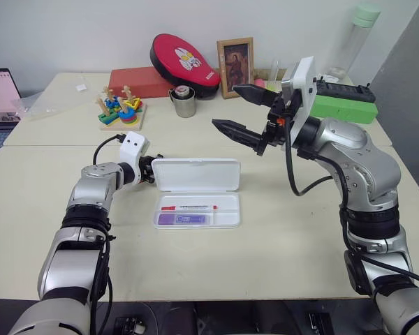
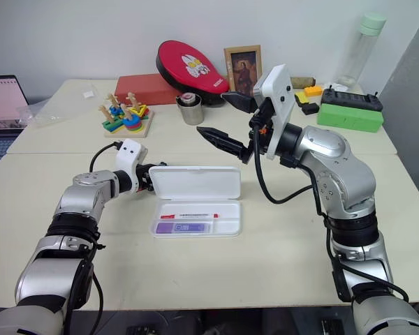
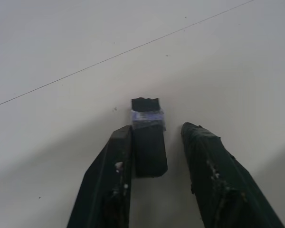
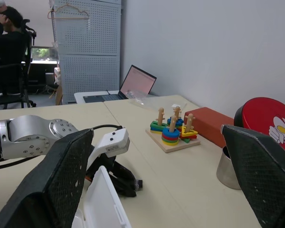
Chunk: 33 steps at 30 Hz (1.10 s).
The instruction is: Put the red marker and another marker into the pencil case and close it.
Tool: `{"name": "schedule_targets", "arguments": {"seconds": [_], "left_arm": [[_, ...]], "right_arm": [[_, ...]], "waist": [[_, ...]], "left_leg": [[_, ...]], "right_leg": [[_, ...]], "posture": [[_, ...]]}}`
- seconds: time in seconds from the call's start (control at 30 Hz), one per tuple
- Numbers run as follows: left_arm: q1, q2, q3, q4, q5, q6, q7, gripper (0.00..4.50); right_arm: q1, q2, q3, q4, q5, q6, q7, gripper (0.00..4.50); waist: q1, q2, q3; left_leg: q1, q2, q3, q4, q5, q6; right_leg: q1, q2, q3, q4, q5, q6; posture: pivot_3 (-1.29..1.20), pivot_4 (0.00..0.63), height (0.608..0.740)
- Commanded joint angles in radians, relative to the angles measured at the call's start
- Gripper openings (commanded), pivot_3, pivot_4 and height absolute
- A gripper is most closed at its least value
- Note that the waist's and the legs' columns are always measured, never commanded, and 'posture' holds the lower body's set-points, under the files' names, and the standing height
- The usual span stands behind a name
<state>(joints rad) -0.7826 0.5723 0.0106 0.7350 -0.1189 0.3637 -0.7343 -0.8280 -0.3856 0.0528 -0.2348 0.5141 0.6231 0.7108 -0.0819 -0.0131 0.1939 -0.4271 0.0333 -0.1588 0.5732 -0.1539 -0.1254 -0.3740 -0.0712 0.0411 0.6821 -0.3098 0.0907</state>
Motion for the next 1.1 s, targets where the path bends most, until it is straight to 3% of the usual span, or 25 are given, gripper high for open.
{"name": "schedule_targets", "arguments": {"seconds": [0.03,0.1,0.4,0.5,0.77,0.93,1.1], "left_arm": [[0.016,0.005,0.022,-0.029,-0.004,-0.005,0.003,0.78],[0.017,0.008,0.033,-0.032,-0.007,-0.014,0.011,0.44],[-0.06,0.039,0.156,-0.351,-0.141,-0.076,-0.034,0.42],[-0.098,0.061,0.155,-0.476,-0.207,-0.02,-0.101,0.42],[0.019,0.094,-0.095,-0.857,-0.33,0.146,-0.402,0.42],[0.086,0.12,-0.288,-0.817,-0.179,0.052,-0.487,0.42],[0.102,0.075,-0.387,-0.748,-0.106,0.006,-0.515,0.42]], "right_arm": [[-0.015,-0.002,-0.017,-0.027,0.013,-0.011,0.003,4.5],[-0.013,-0.002,-0.017,-0.026,0.013,-0.012,0.004,4.5],[0.029,-0.099,-0.08,-0.081,0.118,0.037,0.116,4.5],[0.042,-0.138,-0.114,-0.1,0.166,0.06,0.136,4.5],[0.179,-0.261,-0.141,-0.219,0.246,0.12,0.187,4.5],[0.25,-0.304,-0.131,-0.257,0.217,0.13,0.159,4.5],[0.299,-0.32,-0.131,-0.292,0.21,0.134,0.118,4.5]], "waist": [[0.0,0.0,0.0],[0.0,0.0,0.0],[0.01,-0.001,0.0],[0.018,-0.001,0.0],[0.022,0.0,0.0],[0.021,0.0,0.0],[0.027,0.0,0.0]], "left_leg": [[0.0,0.0,0.0,0.0,0.0,0.0],[0.0,0.0,0.0,0.0,0.0,0.0],[-0.002,0.0,-0.001,0.0,0.0,0.0],[-0.004,0.0,-0.001,0.001,0.0,0.0],[-0.003,0.0,0.0,0.001,0.0,0.0],[-0.002,0.0,0.0,0.001,0.0,0.0],[-0.002,0.0,0.001,0.002,0.0,0.0]], "right_leg": [[0.0,0.0,0.0,0.0,0.0,0.0],[0.0,0.0,0.0,0.0,0.0,0.0],[-0.001,0.0,-0.001,-0.001,0.0,0.0],[-0.002,0.0,-0.001,-0.001,0.0,0.0],[-0.001,0.0,0.0,-0.001,0.0,0.0],[-0.001,0.0,0.0,-0.001,0.0,0.0],[0.0,0.0,0.001,-0.002,0.0,0.0]], "posture": [[0.0,0.15,0.74],[0.0,0.15,0.74],[0.0,0.15,0.74],[0.0,0.15,0.74],[0.0,0.15,0.74],[0.0,0.15,0.74],[0.0,0.15,0.74]]}}
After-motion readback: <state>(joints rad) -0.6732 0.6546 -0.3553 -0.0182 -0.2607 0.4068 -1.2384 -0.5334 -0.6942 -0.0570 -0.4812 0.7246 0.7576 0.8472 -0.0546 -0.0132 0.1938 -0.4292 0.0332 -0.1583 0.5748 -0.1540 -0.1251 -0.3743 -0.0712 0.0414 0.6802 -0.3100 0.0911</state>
